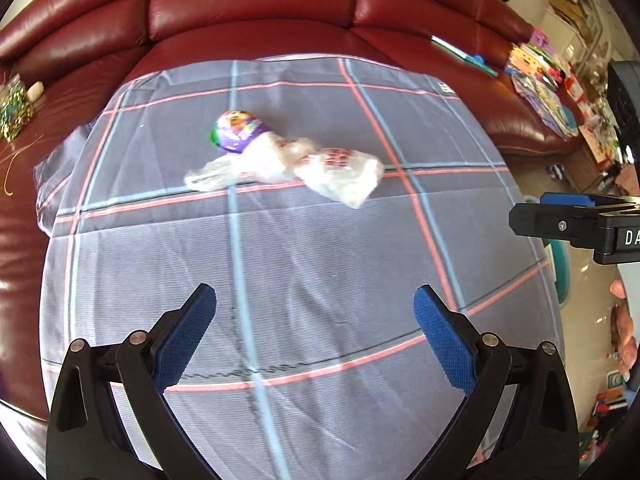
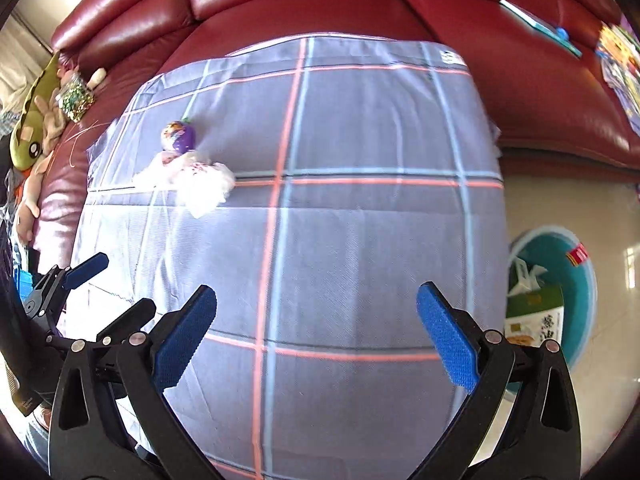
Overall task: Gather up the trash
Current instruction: 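Move back to the table and grasp the white plastic bags with the right gripper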
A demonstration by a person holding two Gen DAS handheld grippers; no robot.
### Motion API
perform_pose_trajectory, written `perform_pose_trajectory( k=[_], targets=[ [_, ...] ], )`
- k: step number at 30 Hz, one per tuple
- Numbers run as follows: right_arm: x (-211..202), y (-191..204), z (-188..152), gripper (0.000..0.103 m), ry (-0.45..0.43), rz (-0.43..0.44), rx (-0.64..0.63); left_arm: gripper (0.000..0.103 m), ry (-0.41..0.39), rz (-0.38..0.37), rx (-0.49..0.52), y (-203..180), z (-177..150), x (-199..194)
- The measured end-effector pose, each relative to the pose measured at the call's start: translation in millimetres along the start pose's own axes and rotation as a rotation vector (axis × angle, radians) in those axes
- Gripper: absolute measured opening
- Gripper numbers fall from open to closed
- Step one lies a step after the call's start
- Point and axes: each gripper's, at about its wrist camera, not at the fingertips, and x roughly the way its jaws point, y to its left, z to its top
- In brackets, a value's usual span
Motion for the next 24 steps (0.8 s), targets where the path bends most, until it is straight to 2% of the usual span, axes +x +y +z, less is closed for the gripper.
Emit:
perform_pose_trajectory(
  k=[8,15,17,20,21,23,24],
  targets=[
    [44,71,48,0.096,0.037,0.034,-0.136,0.099,0.022,0.030,-0.089,63,5,9],
    [79,91,74,0.096,0.066,0.035,-0.153,0.099,0.036,0.033,-0.111,84,16,24],
    [87,95,77,0.092,0.067,0.024,-0.164,0.099,0.041,0.035,-0.109,87,19,29],
    [97,96,77,0.073,0.084,0.027,-0.171,0.099,0.045,0.032,-0.112,89,24,35],
    [101,97,77,0.059,0.095,0.024,-0.176,0.099,0.047,0.030,-0.113,89,26,37],
    [102,97,75,0.052,0.096,0.013,-0.187,0.099,0.046,0.027,-0.116,90,29,40],
    [102,98,74,0.041,0.096,0.014,-0.198,0.099,0.044,0.025,-0.115,89,30,40]
  ],
)
